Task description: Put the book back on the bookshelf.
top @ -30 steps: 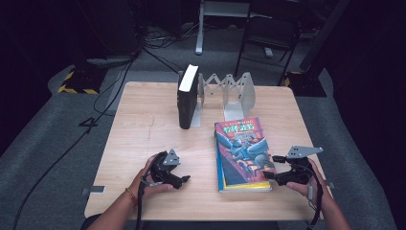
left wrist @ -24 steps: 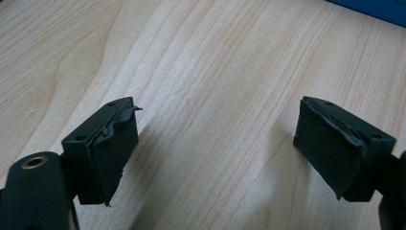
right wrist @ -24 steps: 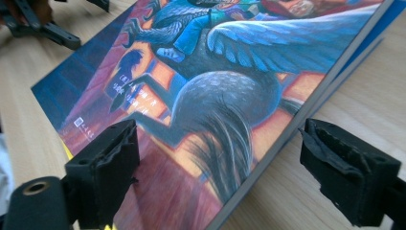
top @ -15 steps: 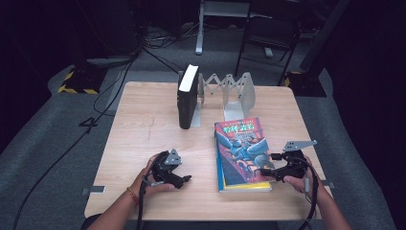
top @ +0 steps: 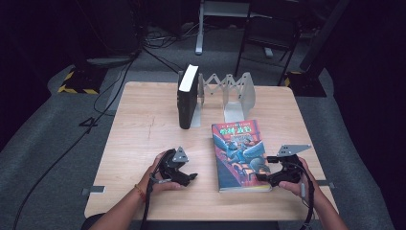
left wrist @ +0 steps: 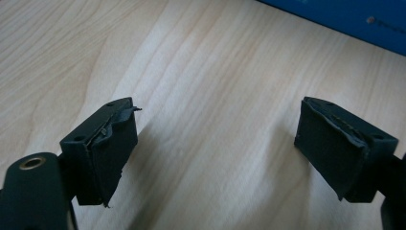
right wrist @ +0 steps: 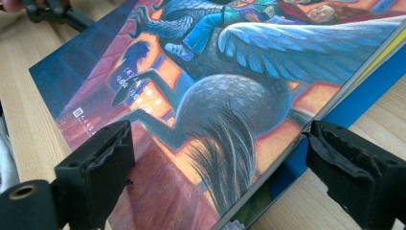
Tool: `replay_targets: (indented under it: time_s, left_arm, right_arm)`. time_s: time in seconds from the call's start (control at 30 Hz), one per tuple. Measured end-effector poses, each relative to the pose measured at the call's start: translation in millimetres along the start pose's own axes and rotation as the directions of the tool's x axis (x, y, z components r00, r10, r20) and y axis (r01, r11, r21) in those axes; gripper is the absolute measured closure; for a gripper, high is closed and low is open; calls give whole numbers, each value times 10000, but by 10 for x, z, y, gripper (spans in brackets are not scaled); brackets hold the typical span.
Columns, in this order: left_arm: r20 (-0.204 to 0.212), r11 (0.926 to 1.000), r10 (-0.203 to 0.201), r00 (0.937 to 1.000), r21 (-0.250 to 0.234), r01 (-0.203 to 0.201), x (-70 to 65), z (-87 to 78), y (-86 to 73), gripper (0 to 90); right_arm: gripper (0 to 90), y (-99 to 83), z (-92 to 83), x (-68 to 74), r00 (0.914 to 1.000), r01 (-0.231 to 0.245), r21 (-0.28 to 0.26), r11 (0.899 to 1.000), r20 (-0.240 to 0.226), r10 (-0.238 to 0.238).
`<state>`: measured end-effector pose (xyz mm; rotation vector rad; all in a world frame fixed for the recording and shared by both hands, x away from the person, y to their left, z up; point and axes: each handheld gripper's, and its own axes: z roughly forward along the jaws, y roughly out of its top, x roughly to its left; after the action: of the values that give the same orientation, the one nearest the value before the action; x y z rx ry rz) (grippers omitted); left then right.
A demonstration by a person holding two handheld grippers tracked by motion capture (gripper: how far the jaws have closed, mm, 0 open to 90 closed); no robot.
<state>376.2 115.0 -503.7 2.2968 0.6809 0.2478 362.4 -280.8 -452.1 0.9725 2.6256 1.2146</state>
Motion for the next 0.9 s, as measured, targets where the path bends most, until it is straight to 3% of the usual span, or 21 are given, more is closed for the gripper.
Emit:
replay_targets:
  time_s: [0.3, 0.37, 0.53, 0.6, 0.63, 0.73, 0.83, 0.87, 0.9]
  left_arm:
    - [261, 9995, -9, 9997, -321, 17, 30, 156, 208, 215]
    - [615, 9974, -292, 9977, -633, 331, 64, 181, 296, 230]
    - [886, 9869, -303, 9956, -1555, 439, 124, 98, 455, 233]
    - [1053, 9839, -418, 9936, -1685, 592, 132, 81, 475, 231]
    - [1461, 9804, -566, 9876, -1788, 827, 133, 73, 516, 221]
    - [1779, 9809, -536, 9826, -1749, 851, 109, 107, 561, 207]
    - [2183, 9756, -734, 9731, -1867, 1155, 121, 119, 595, 182]
    - [2183, 9756, -734, 9731, -1867, 1155, 121, 119, 595, 181]
    - [2510, 9724, -964, 9632, -1826, 1449, 132, 135, 623, 177]
  right_arm:
    - [101, 11, 9, 86, 9995, 295, 41, 9996, 91, -295]
    - [100, 4, 10, 93, 9994, 347, 31, 9994, 12, -347]
    - [100, 1, 8, 96, 9992, 399, 34, 9992, -18, -399]
    - [100, -3, 7, 95, 9992, 398, 9, 9992, -33, -398]
    - [100, -8, 7, 87, 9992, 390, -17, 9992, -85, -390]
    - [100, -7, 6, 87, 9991, 407, -17, 9992, -96, -408]
    - [100, -9, 6, 87, 9990, 441, -42, 9990, -105, -441]
    - [100, -9, 6, 88, 9989, 453, -45, 9990, -104, -453]
    - [100, -7, 5, 86, 9988, 475, -26, 9989, -103, -475]
